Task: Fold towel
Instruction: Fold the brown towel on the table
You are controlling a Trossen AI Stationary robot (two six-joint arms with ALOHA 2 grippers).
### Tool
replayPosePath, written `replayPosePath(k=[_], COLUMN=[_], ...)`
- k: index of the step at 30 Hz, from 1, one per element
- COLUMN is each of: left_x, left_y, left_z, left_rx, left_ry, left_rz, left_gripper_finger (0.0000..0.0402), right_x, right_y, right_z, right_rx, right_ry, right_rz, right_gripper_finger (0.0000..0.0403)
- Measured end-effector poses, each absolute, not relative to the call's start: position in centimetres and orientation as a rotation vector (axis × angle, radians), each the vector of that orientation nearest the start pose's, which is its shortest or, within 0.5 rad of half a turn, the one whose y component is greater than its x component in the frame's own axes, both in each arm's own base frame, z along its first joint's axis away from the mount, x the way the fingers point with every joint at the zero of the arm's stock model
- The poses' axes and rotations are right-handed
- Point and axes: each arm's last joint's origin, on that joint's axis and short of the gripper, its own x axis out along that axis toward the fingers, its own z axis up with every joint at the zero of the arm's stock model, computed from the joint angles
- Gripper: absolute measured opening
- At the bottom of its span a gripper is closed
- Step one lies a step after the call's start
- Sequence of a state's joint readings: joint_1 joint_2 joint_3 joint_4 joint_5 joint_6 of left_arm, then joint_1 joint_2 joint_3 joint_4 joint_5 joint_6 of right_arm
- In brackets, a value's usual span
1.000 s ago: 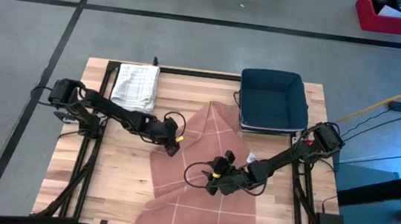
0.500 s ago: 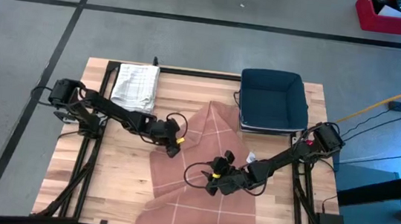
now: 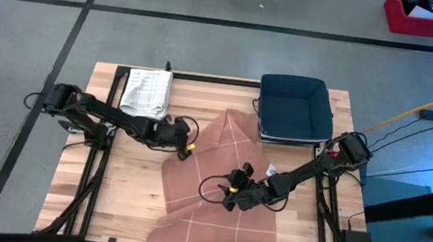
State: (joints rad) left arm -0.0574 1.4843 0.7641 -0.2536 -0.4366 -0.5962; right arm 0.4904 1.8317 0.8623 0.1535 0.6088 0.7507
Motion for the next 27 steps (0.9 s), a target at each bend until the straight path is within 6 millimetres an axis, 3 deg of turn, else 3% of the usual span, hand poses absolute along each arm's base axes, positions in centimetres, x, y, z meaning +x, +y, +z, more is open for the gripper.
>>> replayPosePath(k=[7, 13, 18, 22, 27], left_x=[25.7, 24.3, 23.4, 23.2, 23.3], left_y=[2.2, 4.9, 5.6, 6.4, 7.6], left_z=[19.7, 19.0, 18.0, 17.9, 18.4], left_rx=[-0.106, -0.076, -0.13, -0.111, -0.239], left_ry=[0.776, 0.843, 0.869, 0.892, 0.937], left_rz=[0.839, 1.019, 1.065, 1.066, 0.957], left_gripper_finger=[0.0003, 0.0002, 0.0011, 0.0046, 0.0117], right_x=[30.7, 30.7, 30.7, 30.7, 30.7], right_y=[14.5, 14.5, 14.6, 14.6, 14.6], right_z=[12.4, 12.4, 12.4, 12.4, 12.4], right_rx=[0.294, 0.298, 0.304, 0.304, 0.301], right_ry=[0.603, 0.605, 0.61, 0.611, 0.612], right_rz=[-0.358, -0.353, -0.343, -0.343, -0.343], right_gripper_finger=[0.0207, 0.0207, 0.0207, 0.0207, 0.0207])
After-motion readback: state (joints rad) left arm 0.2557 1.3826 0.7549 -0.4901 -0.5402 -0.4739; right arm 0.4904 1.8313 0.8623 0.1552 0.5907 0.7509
